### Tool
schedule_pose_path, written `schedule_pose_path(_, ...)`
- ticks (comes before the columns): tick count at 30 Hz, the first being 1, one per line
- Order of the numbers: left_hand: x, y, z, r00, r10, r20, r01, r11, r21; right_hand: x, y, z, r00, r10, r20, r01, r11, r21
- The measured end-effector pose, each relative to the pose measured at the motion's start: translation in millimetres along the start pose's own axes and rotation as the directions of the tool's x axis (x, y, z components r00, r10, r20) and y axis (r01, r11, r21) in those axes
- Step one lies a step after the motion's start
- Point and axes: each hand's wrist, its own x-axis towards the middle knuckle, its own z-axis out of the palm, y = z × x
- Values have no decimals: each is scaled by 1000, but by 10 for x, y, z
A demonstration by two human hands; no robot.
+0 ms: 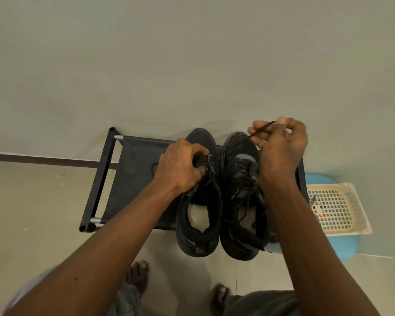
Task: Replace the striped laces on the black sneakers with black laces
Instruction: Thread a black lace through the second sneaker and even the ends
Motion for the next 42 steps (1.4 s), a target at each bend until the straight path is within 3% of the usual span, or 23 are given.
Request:
schedule_pose_path(5, -1, -25, -34, 1000, -21, 20, 23, 998, -63, 81, -189, -168, 976, -169, -139, 193, 964, 182)
schedule_pose_path(10, -7, -35, -69, 999, -22, 39, 25, 996, -82, 127, -297, -234, 954, -257, -152, 281, 946, 162)
schedule_pose_path(15, -16, -62, -189, 994, -55, 95, 77, 965, -249, 75, -201, -188, 974, -224, -26, 224, 974, 7)
schedule_pose_path(17, -41, -61, -230, 987, -53, 154, 95, 955, -282, 25, -87, -168, 972, -190, 137, 217, 951, -221)
schedule_pose_path(19, -69, -45, -265, 976, -17, 216, 75, 963, -259, -46, 15, -152, 924, -120, 364, 309, 794, -523)
schedule_pose_path(21, -102, -20, -284, 968, 35, 250, 18, 978, -208, -136, 78, -116, 835, 31, 550, 450, 539, -712)
schedule_pose_path(24, -141, -8, -315, 967, 66, 248, -25, 986, -166, -240, 148, -53, 752, 223, 621, 587, 202, -784)
schedule_pose_path(26, -139, -30, -320, 967, 62, 249, -26, 989, -143, -234, 200, -59, 749, 268, 606, 589, 148, -794)
schedule_pose_path(28, -140, -67, -320, 963, 44, 264, -22, 996, -84, -203, 230, -88, 771, 262, 581, 533, 235, -813)
schedule_pose_path(31, -149, -83, -316, 958, 16, 287, -19, 1000, 7, -150, 210, -110, 817, 216, 535, 407, 442, -799)
schedule_pose_path(35, -129, -62, -273, 954, -34, 299, -21, 984, 176, -143, 125, -123, 921, -3, 389, 304, 629, -715)
schedule_pose_path(38, -125, -71, -238, 954, -52, 296, -11, 978, 209, -209, 92, -138, 936, -140, 322, 327, 684, -652)
schedule_pose_path(42, -146, -140, -223, 961, -39, 275, -4, 988, 152, -311, 135, -140, 940, -193, 283, 333, 706, -625)
